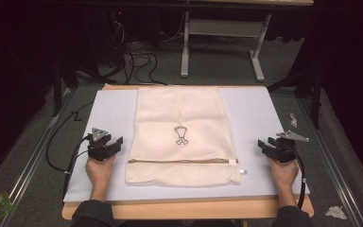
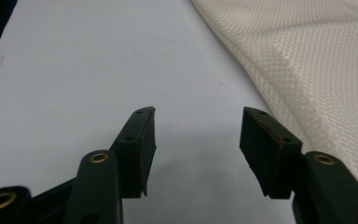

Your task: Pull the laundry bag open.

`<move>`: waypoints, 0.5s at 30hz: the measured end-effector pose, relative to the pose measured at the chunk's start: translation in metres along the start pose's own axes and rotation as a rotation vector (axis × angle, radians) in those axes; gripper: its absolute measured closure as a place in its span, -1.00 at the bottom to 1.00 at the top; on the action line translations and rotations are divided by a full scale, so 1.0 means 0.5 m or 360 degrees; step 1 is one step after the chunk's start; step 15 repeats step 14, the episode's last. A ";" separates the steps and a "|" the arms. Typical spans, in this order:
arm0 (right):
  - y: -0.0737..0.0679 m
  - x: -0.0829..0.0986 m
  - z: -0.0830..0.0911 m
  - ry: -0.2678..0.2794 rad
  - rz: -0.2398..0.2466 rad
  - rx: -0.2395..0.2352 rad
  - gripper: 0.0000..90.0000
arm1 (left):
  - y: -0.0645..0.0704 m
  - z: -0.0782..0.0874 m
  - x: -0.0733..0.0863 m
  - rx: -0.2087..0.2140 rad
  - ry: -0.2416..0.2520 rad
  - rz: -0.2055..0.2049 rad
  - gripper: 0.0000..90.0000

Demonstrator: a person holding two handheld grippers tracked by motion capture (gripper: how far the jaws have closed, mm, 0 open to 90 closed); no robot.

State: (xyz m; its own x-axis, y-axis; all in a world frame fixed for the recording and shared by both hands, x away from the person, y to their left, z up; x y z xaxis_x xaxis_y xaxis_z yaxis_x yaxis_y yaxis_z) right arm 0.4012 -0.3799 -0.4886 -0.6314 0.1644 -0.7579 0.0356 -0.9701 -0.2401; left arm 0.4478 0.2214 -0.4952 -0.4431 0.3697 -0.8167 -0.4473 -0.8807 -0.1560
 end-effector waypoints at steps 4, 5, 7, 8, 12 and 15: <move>-0.003 0.001 -0.002 -0.0005 0.0026 0.0022 0.09 | 0.000 0.000 0.000 0.0005 -0.0004 0.0000 -0.01; -0.004 0.001 -0.002 -0.0009 0.0026 0.0026 0.09 | 0.001 0.000 0.000 0.0005 -0.0004 -0.0002 -0.02; -0.004 0.001 -0.002 -0.0011 0.0025 0.0030 0.08 | 0.001 0.000 0.000 0.0005 -0.0002 -0.0006 -0.02; -0.004 0.001 -0.002 -0.0009 0.0028 0.0031 0.07 | 0.001 0.000 0.001 0.0005 -0.0001 -0.0007 -0.02; -0.004 0.001 -0.003 -0.0012 0.0023 0.0033 0.05 | 0.001 -0.001 0.000 0.0009 -0.0006 0.0000 -0.03; -0.003 0.001 -0.003 -0.0010 0.0024 0.0030 0.02 | 0.000 -0.001 0.000 0.0010 -0.0009 0.0002 -0.03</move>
Point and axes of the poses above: each handheld gripper's, and its own axes: z roughly backward along the jaws, x roughly out of its underside, y roughly to its right, the point moved 2 cm from there along -z, roughly forward along the jaws, and after that the axes turned 14 degrees about -z, right-handed, at the moved point
